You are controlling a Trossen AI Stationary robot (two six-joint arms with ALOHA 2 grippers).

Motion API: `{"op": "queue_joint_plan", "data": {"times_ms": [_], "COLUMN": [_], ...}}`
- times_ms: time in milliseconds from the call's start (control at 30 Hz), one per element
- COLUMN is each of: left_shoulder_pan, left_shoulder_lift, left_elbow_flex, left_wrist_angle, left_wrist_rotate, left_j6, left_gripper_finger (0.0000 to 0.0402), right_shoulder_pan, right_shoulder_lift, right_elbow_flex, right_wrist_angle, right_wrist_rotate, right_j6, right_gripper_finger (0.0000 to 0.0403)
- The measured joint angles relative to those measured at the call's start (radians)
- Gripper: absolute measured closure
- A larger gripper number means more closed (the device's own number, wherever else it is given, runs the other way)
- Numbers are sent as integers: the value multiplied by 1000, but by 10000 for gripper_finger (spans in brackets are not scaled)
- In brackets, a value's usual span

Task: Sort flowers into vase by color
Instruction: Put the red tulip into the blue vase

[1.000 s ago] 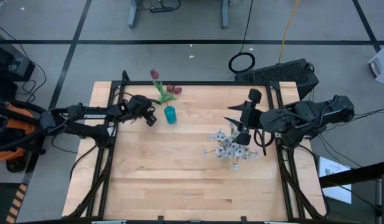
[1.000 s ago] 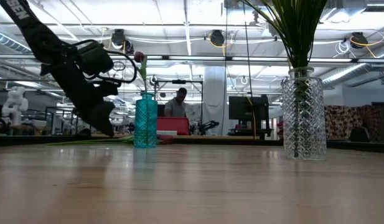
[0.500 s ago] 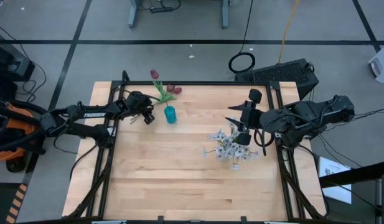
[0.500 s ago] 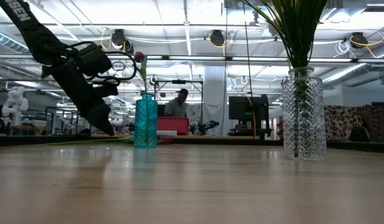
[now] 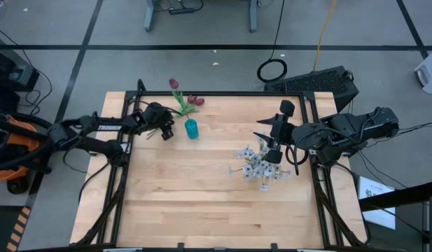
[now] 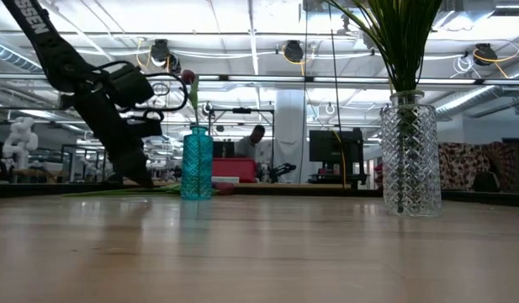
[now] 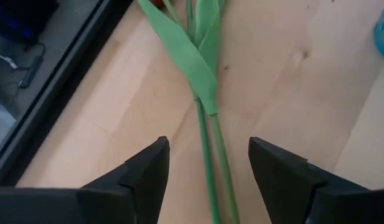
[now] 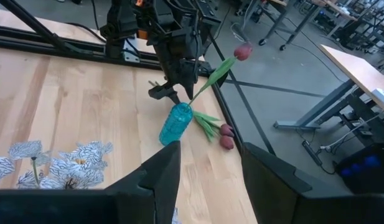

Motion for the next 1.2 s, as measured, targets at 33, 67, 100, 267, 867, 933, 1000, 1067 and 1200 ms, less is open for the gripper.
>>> {"op": "queue_joint_plan", "data": {"times_ms": [33,67,100,267,867,933,1000,1067,1200], "left_shoulder_pan": [0,0,0,0,23,29,30,30,29], "left_shoulder_lift": [6,14,21,61,71,71,71,71,69], "left_elbow_flex": [0,0,0,0,0,0,0,0,0], "left_wrist_angle": [2,2,2,13,10,12,16,20,16], "left_wrist_rotate": [0,1,1,2,-54,-53,-53,-54,-54], "left_j6": [0,0,0,-2,-61,-63,-63,-78,-123], "left_gripper_finger": [182,186,190,213,344,368,389,392,390], "right_shoulder_pan": [0,0,0,0,0,0,0,0,0], "right_shoulder_lift": [0,0,0,0,0,0,0,0,0], "right_elbow_flex": [0,0,0,0,0,0,0,0,0], "right_wrist_angle": [-1,-4,-8,-9,-14,-14,-14,-15,-37], "right_wrist_rotate": [-1,0,-1,-1,-2,-2,-2,-2,-2], "right_j6": [0,0,0,-1,6,10,15,24,55], "right_gripper_finger": [243,243,243,243,243,243,243,243,243]}}
